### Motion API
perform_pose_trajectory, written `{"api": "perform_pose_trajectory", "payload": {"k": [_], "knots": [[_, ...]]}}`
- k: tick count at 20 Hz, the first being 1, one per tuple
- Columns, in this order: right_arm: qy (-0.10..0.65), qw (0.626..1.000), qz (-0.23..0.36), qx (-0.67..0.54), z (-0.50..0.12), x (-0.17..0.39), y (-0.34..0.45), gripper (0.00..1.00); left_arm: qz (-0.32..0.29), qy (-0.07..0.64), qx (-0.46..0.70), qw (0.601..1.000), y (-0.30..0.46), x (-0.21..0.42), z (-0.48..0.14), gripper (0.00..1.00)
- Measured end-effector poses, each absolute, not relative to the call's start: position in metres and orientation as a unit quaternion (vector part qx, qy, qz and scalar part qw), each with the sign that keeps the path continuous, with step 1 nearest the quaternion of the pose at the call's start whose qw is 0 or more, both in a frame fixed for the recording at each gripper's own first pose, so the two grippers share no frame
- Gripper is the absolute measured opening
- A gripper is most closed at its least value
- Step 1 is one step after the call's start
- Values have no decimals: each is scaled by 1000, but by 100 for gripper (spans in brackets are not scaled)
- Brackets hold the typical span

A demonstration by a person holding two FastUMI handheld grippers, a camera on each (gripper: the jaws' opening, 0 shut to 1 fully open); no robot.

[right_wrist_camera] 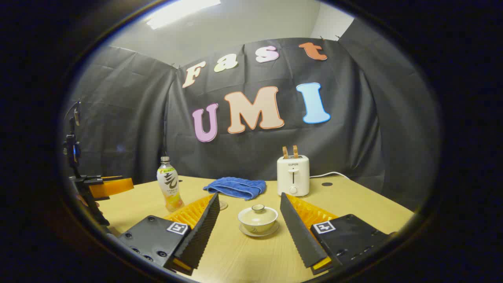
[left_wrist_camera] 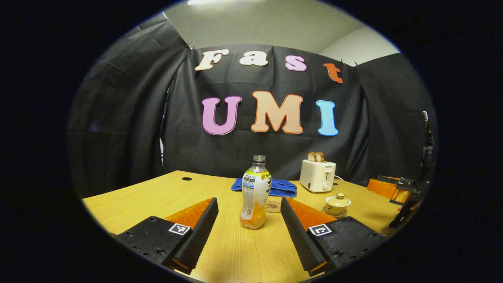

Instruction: Open the teacup lid with one hand, grasp the water bottle and pour water into the teacup with the other hand; after pouring, place the water bottle on the coaster and then close the teacup lid.

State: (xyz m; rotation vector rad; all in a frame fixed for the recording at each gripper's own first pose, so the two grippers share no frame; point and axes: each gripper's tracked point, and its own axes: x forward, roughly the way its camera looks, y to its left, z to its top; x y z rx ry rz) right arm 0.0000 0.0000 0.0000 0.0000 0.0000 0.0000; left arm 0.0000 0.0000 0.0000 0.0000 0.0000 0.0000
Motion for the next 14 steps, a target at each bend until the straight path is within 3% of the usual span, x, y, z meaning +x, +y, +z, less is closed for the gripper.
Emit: {"api": "perform_pose_trajectory", "payload": {"k": [14], "knots": [[2,1000,0,6,-2,0,-2,99,-12,5,-2,1000,-11,0,-2,94]]}}
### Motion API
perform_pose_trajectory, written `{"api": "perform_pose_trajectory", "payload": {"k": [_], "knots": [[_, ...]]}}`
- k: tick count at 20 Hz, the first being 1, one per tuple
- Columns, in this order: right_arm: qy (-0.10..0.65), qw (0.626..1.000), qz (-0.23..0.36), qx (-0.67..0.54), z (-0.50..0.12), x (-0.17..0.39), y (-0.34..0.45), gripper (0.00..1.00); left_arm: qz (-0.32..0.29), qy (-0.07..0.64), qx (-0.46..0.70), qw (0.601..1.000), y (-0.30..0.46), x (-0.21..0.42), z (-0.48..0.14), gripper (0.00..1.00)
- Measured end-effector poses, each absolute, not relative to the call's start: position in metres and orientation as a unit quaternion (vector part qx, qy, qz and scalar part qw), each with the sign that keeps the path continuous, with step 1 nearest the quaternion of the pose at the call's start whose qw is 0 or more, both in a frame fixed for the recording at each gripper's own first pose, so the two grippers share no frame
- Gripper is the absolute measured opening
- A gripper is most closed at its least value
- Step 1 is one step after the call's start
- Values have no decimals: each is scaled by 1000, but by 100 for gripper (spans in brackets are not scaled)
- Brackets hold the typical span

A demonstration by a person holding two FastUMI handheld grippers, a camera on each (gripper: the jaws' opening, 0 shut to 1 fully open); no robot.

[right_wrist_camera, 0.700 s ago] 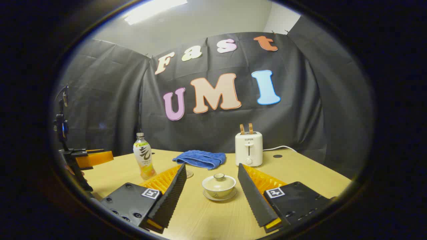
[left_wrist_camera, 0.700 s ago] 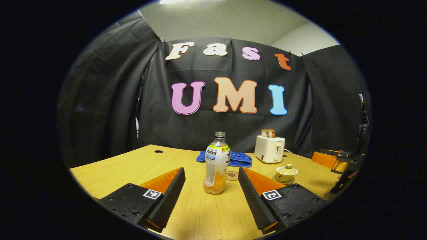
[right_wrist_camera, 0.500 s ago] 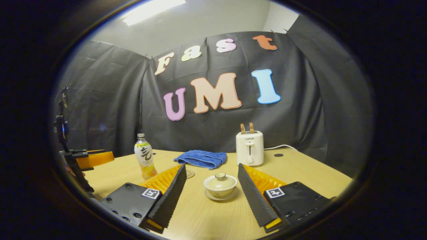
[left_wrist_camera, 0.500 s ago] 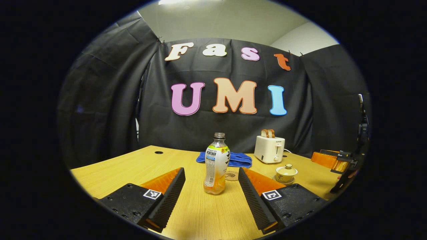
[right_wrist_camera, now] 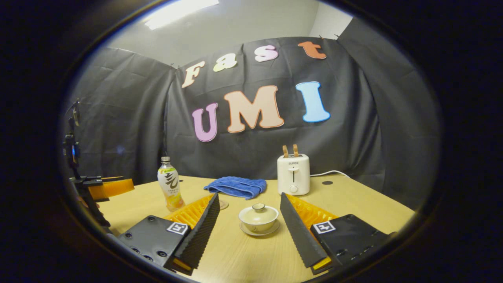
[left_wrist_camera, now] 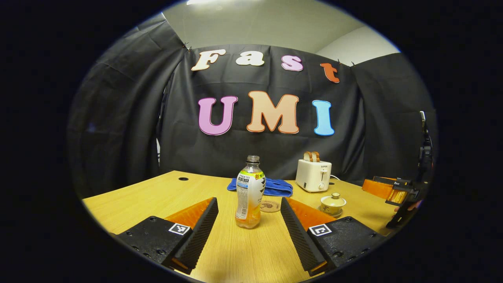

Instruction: Open the teacup lid with one hand, grasp the water bottle and pour water into the teacup with the other hand; after pouring, place the water bottle on the coaster and then close the teacup lid.

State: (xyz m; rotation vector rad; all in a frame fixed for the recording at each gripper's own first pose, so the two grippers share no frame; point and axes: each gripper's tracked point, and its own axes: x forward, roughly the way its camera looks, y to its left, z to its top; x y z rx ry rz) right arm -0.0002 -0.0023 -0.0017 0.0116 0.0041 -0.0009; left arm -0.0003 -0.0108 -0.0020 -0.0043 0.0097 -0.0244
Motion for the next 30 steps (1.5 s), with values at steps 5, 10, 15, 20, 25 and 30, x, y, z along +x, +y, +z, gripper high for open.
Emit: {"api": "perform_pose_trajectory", "payload": {"k": [5,10,15,20,25,30], "knots": [[4,1000,-3,2,-3,2,-3,99,-8,6,0,1000,-8,-1,-3,93],[11,1000,0,-5,-9,3,1,99,-9,2,6,1000,-8,-1,1,94],[19,1000,-4,-5,-14,7,0,99,-10,2,11,1000,-9,-2,2,94],[23,1000,-7,-14,-11,16,-3,98,-8,2,11,1000,-9,-1,2,94],[39,999,3,-32,-14,45,-3,98,-8,2,15,1000,-7,-1,2,94],[75,996,6,-39,-35,75,-7,98,-7,-1,18,1000,-7,-2,5,94]]}}
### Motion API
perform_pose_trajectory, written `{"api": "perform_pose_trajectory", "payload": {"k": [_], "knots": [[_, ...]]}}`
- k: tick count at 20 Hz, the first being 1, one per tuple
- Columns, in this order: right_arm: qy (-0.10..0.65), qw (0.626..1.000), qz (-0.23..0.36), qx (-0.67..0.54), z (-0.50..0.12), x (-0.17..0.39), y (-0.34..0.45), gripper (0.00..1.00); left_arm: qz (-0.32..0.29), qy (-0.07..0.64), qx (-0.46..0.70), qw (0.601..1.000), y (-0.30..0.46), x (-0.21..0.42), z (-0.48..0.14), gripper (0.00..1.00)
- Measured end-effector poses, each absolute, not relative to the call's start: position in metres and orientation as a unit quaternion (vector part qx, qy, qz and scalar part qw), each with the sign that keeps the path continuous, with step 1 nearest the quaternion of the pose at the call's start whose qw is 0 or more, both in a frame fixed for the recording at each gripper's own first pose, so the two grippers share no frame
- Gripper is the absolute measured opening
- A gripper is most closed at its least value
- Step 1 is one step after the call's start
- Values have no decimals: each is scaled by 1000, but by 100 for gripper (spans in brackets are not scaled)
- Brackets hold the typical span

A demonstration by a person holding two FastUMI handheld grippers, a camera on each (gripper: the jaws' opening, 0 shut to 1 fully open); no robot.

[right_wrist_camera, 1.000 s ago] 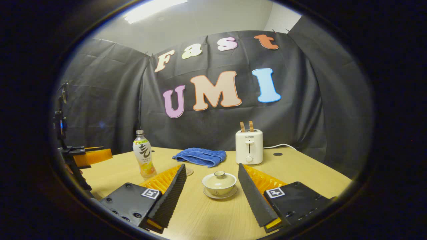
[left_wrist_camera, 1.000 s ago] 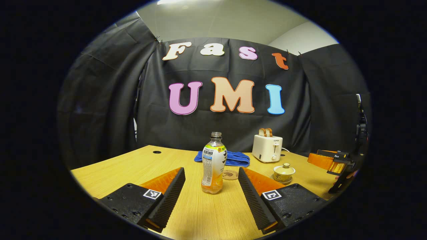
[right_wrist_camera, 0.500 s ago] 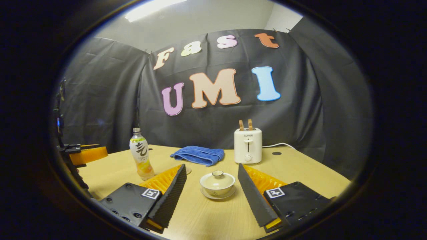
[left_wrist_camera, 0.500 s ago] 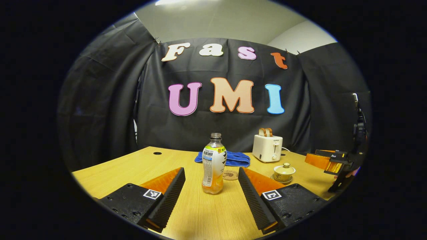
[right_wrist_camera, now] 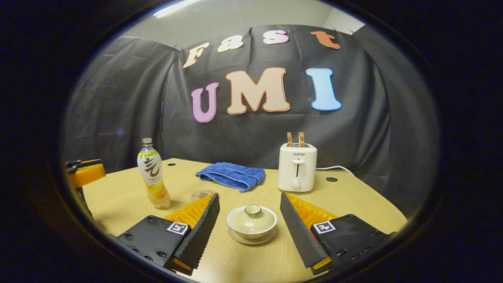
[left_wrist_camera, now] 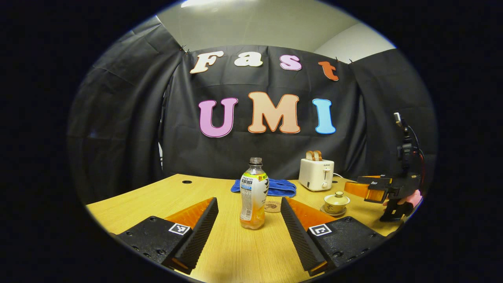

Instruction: Open the teacup lid with one hand, grasp the water bottle and pour water into the teacup with the other hand; after pouring, place the water bottle on the coaster and then close the teacup lid.

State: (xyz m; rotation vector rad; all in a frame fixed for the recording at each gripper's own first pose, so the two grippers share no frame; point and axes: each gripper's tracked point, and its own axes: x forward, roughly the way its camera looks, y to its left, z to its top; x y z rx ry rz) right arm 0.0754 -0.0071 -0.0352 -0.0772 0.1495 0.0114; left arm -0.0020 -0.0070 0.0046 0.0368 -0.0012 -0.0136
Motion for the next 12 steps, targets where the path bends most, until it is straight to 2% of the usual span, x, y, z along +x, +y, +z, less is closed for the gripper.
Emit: {"api": "perform_pose_trajectory", "payload": {"k": [12], "knots": [[143,988,1,-58,-81,114,-11,99,-14,5,15,1000,-10,0,0,94]]}}
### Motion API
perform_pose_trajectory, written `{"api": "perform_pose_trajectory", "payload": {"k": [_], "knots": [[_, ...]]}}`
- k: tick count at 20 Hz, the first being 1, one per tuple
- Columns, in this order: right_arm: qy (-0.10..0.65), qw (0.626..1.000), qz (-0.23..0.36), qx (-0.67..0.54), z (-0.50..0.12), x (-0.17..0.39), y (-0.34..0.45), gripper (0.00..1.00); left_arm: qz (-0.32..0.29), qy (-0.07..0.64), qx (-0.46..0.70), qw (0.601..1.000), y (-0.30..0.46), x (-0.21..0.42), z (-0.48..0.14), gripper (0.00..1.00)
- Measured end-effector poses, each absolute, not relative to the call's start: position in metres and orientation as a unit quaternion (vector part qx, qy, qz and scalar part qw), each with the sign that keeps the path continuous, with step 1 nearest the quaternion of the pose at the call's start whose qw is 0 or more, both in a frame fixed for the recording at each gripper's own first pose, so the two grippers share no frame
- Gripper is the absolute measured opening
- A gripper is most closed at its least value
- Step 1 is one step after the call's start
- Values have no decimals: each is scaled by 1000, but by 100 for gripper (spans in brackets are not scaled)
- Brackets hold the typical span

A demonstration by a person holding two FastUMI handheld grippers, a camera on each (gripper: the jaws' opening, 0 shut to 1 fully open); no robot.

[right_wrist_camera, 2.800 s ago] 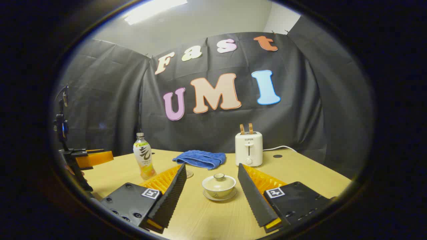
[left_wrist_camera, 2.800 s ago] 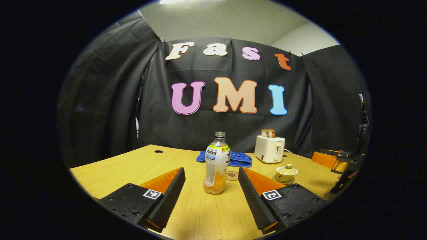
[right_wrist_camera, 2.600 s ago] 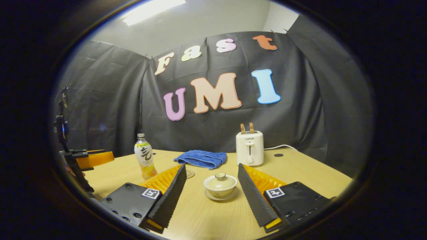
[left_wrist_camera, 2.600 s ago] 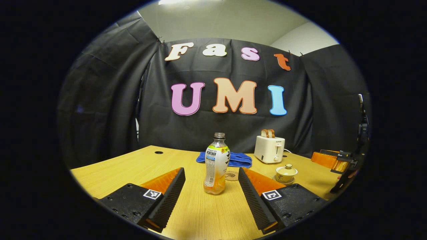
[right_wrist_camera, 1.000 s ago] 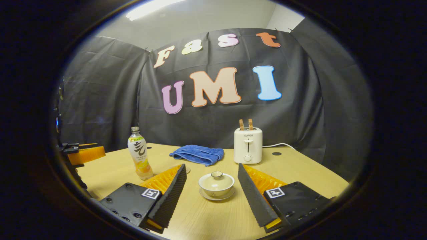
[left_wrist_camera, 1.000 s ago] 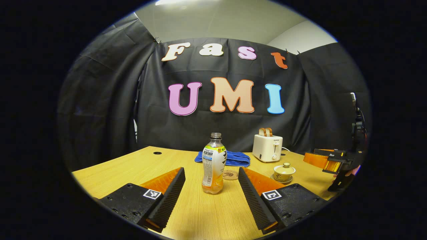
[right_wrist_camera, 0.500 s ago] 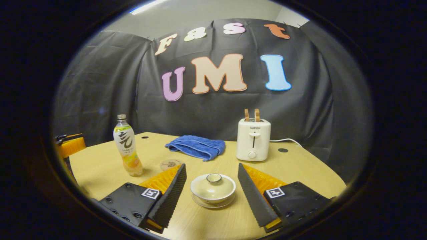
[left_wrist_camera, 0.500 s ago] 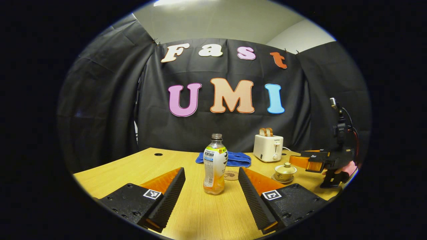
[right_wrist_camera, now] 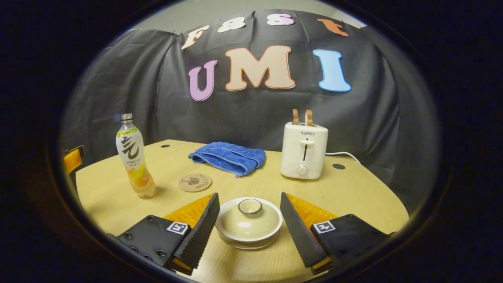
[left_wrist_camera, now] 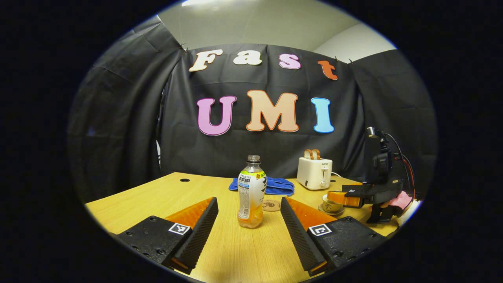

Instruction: Open the teacup lid with one hand, grasp the water bottle and pour water into the teacup with the other hand; after pouring, place the water bottle on the coaster and then close the teacup lid.

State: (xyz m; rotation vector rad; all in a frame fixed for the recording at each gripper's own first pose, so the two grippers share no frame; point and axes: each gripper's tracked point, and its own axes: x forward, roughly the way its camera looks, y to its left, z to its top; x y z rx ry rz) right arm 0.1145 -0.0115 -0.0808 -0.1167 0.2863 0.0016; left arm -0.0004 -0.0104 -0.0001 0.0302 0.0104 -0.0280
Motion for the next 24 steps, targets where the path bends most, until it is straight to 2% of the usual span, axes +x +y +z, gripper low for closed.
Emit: {"api": "perform_pose_trajectory", "payload": {"k": [4,12,14,24], "knots": [[145,987,-6,-65,-85,117,-12,70,-18,7,16,1000,-13,-2,0,94],[142,988,-15,-66,-82,120,-13,36,-25,9,22,999,-17,0,-2,94],[143,988,-13,-55,-81,120,-13,33,-25,12,20,999,-16,0,-5,93],[73,997,-3,-26,-16,89,-14,33,-18,32,10,999,-9,13,-17,94]]}}
